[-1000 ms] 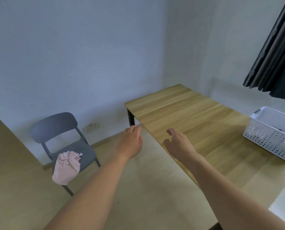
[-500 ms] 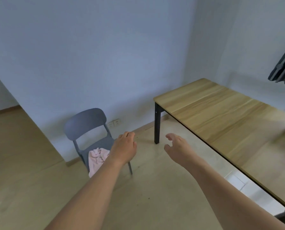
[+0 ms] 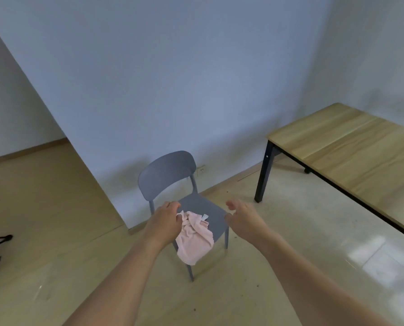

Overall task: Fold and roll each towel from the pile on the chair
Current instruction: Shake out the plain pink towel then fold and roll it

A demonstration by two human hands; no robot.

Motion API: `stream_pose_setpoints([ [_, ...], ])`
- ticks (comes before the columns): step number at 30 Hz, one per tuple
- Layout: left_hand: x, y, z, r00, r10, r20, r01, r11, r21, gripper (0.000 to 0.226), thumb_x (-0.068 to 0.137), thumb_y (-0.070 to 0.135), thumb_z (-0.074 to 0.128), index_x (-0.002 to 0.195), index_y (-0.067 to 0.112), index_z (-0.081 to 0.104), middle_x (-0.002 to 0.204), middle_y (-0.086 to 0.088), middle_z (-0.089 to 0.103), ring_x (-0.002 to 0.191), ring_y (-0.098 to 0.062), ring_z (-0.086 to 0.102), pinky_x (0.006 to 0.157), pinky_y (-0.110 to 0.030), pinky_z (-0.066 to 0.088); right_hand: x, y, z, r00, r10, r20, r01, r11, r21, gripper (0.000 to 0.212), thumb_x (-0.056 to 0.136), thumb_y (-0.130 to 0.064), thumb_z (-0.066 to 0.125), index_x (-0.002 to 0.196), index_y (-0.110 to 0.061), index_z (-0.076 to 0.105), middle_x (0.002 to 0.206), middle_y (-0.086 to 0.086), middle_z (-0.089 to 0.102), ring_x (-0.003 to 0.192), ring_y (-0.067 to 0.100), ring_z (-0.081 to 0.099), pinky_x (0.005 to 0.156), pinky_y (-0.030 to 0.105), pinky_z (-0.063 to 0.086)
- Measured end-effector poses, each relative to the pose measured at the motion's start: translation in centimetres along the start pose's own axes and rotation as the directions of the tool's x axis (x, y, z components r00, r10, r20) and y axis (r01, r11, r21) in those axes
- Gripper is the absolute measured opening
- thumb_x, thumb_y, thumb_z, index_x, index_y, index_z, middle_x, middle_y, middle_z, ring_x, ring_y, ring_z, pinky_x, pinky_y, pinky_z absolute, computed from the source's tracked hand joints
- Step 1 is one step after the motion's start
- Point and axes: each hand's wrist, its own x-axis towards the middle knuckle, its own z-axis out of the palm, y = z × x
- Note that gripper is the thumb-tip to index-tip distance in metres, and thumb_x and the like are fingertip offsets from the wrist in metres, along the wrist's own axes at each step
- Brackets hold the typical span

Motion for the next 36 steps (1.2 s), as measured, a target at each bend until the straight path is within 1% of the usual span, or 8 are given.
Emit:
stream_pose_setpoints([
  [5, 4.3, -5.1, -0.1, 0.987, -0.033, 0.160, 0.042, 0.998, -0.053, 0.032, 0.096, 0.019, 0.039, 0.125, 0.011, 0.049, 0.129, -0.005, 0.051, 0.107, -0.021, 0.052, 0.083, -0.031, 0.043, 2.9, -1.3, 2.7, 0.992, 0.128, -0.013, -0.128, 0.992, 0.008, 0.041, 0.094, -0.015, 0.045, 0.135, -0.014, 0.044, 0.132, 0.007, 0.053, 0.119, 0.025, 0.052, 0.097, 0.031, 0.042],
  [8, 7.5, -5.7, 0.0, 0.980, 0.007, 0.197, 0.007, 0.997, -0.071, 0.034, 0.097, 0.019, 0.040, 0.128, 0.012, 0.048, 0.133, -0.003, 0.049, 0.117, -0.021, 0.049, 0.095, -0.032, 0.042, 6.1, -0.8, 2.7, 0.978, 0.202, -0.060, -0.201, 0.979, 0.017, 0.041, 0.094, -0.018, 0.043, 0.135, -0.017, 0.045, 0.134, 0.003, 0.052, 0.119, 0.021, 0.051, 0.092, 0.025, 0.040],
  [17, 19.5, -13.2, 2.2, 0.956, 0.057, 0.287, -0.037, 0.996, -0.077, 0.035, 0.096, 0.020, 0.042, 0.131, 0.014, 0.048, 0.136, -0.001, 0.049, 0.120, -0.018, 0.050, 0.097, -0.031, 0.041, 19.5, -1.1, 9.9, 0.957, 0.290, -0.004, -0.289, 0.955, 0.061, 0.038, 0.092, -0.006, 0.038, 0.128, -0.010, 0.051, 0.119, 0.007, 0.057, 0.097, 0.021, 0.053, 0.079, 0.032, 0.045],
  [20, 25.7, -16.7, 6.7, 0.930, 0.076, 0.359, -0.045, 0.995, -0.093, 0.038, 0.097, 0.022, 0.042, 0.135, 0.014, 0.046, 0.139, -0.002, 0.048, 0.126, -0.018, 0.047, 0.102, -0.030, 0.038, 25.8, 1.2, 14.2, 0.947, 0.322, -0.002, -0.321, 0.946, -0.047, 0.037, 0.090, -0.004, 0.041, 0.124, -0.010, 0.054, 0.117, 0.005, 0.059, 0.099, 0.020, 0.053, 0.074, 0.022, 0.037],
  [22, 30.3, -18.9, 11.1, 0.918, 0.106, 0.383, -0.064, 0.991, -0.121, 0.039, 0.098, 0.023, 0.042, 0.136, 0.016, 0.046, 0.141, 0.001, 0.047, 0.129, -0.016, 0.045, 0.101, -0.028, 0.036, 30.7, 3.7, 18.0, 0.942, 0.336, -0.012, -0.336, 0.937, -0.098, 0.021, 0.089, -0.006, 0.043, 0.101, -0.014, 0.058, 0.097, 0.000, 0.058, 0.089, 0.019, 0.051, 0.067, 0.023, 0.037],
  [24, 33.7, -20.6, 16.3, 0.903, 0.128, 0.410, -0.064, 0.984, -0.167, 0.039, 0.097, 0.022, 0.041, 0.135, 0.016, 0.046, 0.142, 0.001, 0.046, 0.129, -0.016, 0.045, 0.102, -0.028, 0.036, 35.2, 6.7, 22.0, 0.941, 0.339, 0.006, -0.335, 0.930, -0.151, 0.019, 0.086, -0.006, 0.042, 0.073, -0.020, 0.044, 0.078, -0.006, 0.049, 0.083, 0.020, 0.048, 0.055, 0.022, 0.033],
  [29, 38.7, -24.0, 29.4, 0.883, 0.175, 0.435, -0.092, 0.975, -0.205, 0.040, 0.098, 0.028, 0.041, 0.136, 0.017, 0.043, 0.144, 0.001, 0.042, 0.128, -0.016, 0.044, 0.102, -0.029, 0.036, 43.3, 14.6, 31.0, 0.909, 0.408, 0.080, -0.373, 0.886, -0.275, 0.022, 0.085, -0.017, 0.045, 0.101, -0.015, 0.059, 0.103, 0.003, 0.063, 0.096, 0.023, 0.061, 0.069, 0.028, 0.045],
  [36, 41.2, -27.3, 41.5, 0.932, 0.233, 0.279, -0.227, 0.972, -0.054, 0.037, 0.098, 0.042, 0.035, 0.123, 0.020, 0.051, 0.125, 0.000, 0.048, 0.118, -0.024, 0.041, 0.099, -0.035, 0.031, 47.0, 20.9, 36.0, 0.945, 0.324, -0.047, -0.320, 0.884, -0.340, 0.021, 0.086, -0.035, 0.053, 0.094, -0.017, 0.048, 0.104, 0.005, 0.049, 0.093, 0.025, 0.049, 0.076, 0.031, 0.040],
])
